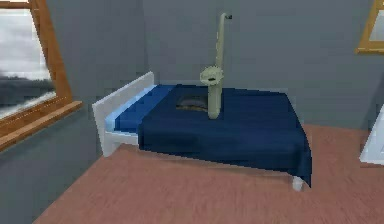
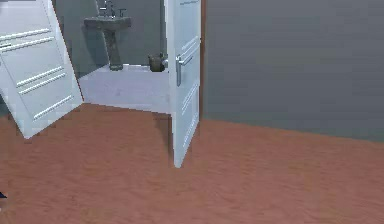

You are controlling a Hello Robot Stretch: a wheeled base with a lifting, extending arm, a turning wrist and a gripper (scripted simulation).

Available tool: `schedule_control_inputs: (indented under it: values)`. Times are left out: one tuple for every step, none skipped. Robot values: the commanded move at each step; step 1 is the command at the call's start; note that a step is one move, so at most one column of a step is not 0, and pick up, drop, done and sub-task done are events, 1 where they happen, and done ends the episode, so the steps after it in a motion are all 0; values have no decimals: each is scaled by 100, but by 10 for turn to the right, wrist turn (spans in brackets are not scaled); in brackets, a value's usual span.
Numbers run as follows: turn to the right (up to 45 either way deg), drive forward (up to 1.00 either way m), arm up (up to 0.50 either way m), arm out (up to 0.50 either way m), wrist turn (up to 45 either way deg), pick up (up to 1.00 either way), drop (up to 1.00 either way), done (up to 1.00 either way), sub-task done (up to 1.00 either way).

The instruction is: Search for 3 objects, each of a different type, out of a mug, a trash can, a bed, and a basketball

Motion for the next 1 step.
schedule_control_inputs:
  values:
    - [120, 0, 0, 0, 0, 0, 0, 0, 0]
